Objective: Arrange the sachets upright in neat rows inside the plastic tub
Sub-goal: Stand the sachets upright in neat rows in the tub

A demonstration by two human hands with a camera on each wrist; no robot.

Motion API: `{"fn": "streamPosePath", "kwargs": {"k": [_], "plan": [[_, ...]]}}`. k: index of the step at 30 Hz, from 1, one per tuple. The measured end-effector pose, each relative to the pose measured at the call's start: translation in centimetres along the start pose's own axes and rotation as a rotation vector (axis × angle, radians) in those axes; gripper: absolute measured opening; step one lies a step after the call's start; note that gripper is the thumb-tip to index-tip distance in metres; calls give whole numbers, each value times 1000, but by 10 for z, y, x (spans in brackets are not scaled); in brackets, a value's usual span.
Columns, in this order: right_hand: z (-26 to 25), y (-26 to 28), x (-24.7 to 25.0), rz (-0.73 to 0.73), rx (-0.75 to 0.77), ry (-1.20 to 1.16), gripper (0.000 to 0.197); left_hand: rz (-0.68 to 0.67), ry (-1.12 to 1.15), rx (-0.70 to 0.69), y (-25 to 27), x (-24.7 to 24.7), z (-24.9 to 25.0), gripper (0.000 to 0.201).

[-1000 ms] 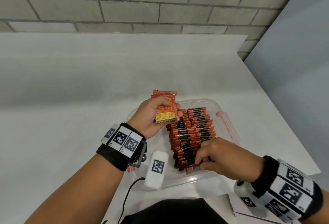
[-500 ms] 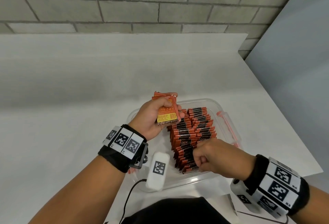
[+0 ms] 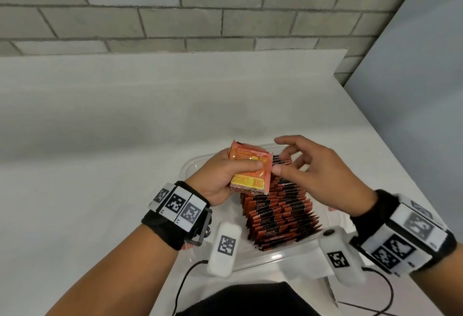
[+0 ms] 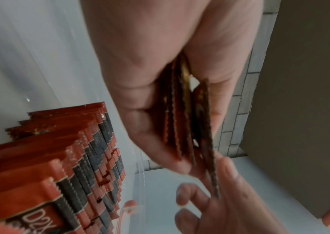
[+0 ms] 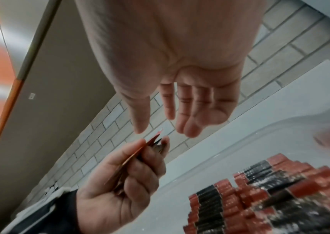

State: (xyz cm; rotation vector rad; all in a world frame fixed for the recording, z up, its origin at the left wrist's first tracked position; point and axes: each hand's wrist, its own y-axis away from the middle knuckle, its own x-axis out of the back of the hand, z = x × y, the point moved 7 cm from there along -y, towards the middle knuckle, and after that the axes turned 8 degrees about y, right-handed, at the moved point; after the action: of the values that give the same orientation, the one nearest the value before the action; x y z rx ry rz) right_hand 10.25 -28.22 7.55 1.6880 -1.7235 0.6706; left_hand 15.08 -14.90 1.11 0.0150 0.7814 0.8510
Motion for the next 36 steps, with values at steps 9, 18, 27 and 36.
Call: {"fn": "streamPosePath", "kwargs": {"k": [9, 18, 27, 36], "plan": [[-8, -25, 0, 98, 57, -128, 21, 105, 59, 13, 5, 8, 1, 46], [-24, -13, -17, -7, 324, 174, 14, 232, 156, -138, 6, 24, 16, 16], [-17, -20, -11, -20, 121, 142, 37, 196, 38, -161, 4, 17, 18, 25], [-6, -17, -9, -53, -152, -498, 26, 57, 24, -193, 2, 5, 20, 39]]}}
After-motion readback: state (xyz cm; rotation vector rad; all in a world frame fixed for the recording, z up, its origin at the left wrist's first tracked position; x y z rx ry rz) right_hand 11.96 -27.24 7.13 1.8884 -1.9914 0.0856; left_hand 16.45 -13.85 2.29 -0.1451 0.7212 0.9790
